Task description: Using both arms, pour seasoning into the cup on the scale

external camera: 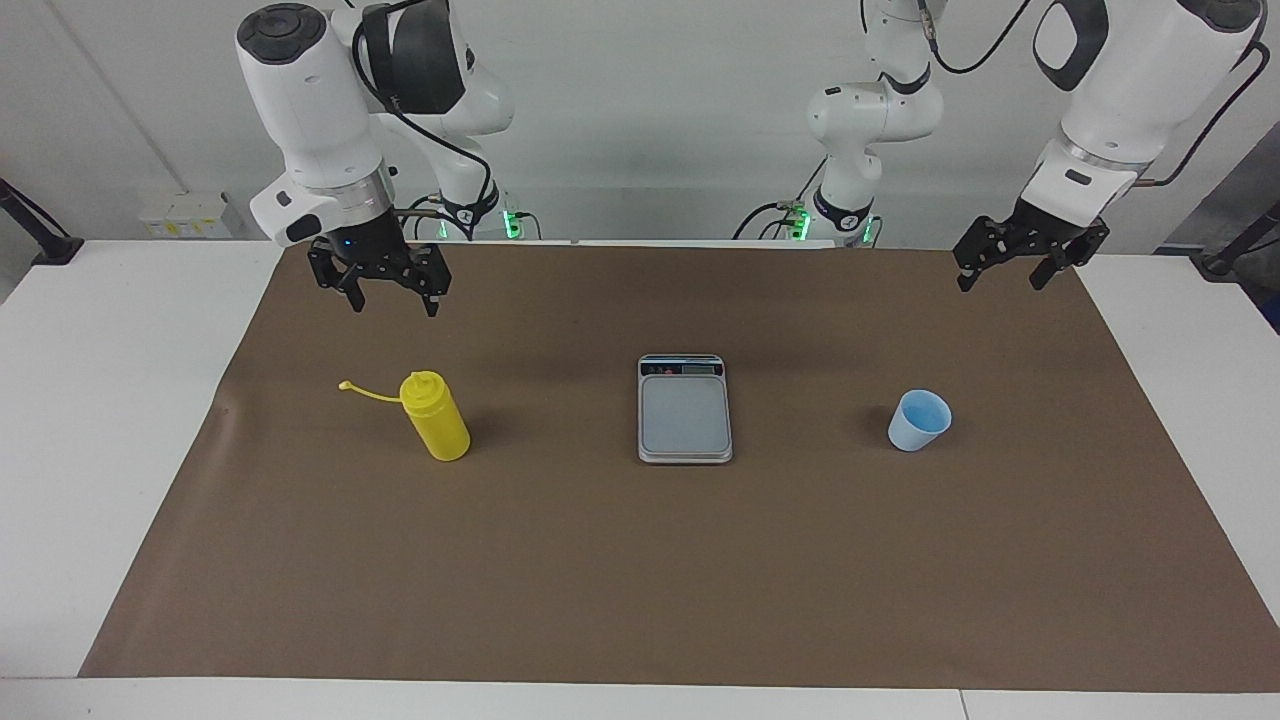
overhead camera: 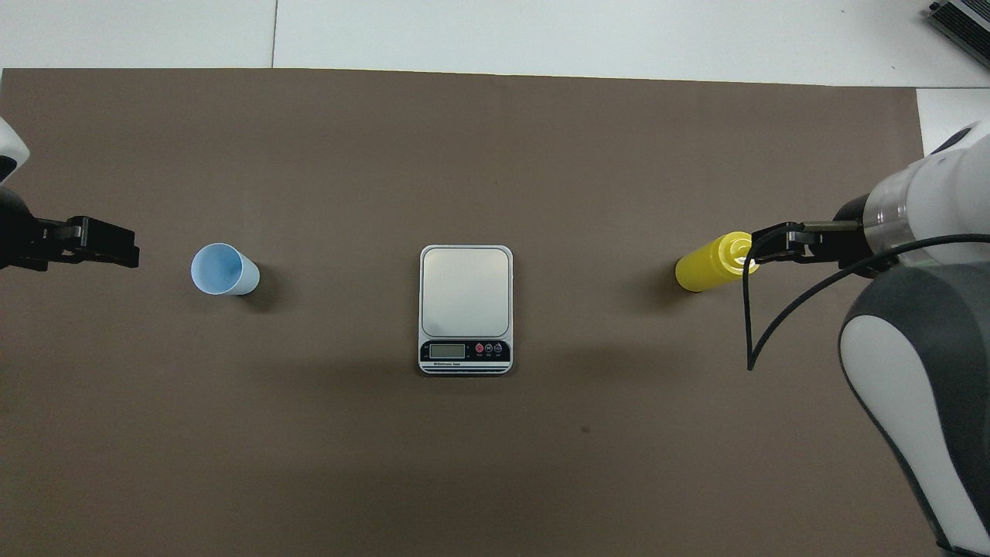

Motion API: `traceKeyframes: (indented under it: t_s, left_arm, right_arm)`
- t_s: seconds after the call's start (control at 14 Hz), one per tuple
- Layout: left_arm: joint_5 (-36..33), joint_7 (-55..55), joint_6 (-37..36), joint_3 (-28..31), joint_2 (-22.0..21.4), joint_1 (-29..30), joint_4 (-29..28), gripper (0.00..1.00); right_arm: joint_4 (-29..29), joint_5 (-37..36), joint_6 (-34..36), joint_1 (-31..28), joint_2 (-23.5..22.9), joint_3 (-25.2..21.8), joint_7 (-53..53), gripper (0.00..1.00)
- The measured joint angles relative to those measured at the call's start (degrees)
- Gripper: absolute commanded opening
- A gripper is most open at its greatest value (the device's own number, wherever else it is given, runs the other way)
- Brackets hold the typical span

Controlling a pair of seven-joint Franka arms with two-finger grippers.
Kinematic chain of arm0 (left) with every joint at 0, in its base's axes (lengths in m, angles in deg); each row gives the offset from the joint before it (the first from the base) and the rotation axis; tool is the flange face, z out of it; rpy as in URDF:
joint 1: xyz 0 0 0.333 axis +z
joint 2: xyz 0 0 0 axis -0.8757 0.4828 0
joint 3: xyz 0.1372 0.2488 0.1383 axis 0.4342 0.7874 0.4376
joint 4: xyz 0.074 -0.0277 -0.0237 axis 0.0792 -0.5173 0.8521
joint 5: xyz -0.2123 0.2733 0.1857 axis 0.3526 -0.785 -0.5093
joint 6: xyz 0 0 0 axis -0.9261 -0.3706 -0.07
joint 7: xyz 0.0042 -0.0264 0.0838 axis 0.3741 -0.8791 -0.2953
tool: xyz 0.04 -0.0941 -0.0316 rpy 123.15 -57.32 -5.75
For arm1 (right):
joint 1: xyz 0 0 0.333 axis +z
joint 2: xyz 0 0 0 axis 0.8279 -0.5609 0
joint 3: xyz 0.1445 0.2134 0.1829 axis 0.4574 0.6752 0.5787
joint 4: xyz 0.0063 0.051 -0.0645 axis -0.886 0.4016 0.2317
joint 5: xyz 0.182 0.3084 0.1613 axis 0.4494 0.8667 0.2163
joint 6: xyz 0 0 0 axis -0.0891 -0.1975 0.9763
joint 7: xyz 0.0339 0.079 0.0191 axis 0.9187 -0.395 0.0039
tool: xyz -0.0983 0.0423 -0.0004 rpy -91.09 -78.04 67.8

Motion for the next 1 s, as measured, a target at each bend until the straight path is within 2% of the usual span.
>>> traceKeyframes:
  t_s: [0.79,1.0]
  left_arm:
    - [0.0,0.2,0.1,-0.1,0.0,0.0,-0.1,1.0]
    - [0.0,0.2,2.6,0.0,-0.5,0.0,-2.6,1.0]
  right_arm:
    - [0.0,0.0,0.0,0.0,0.0,0.0,0.0,1.0]
    - [0.0,0.0,0.0,0.0,0.0,0.0,0.0,1.0]
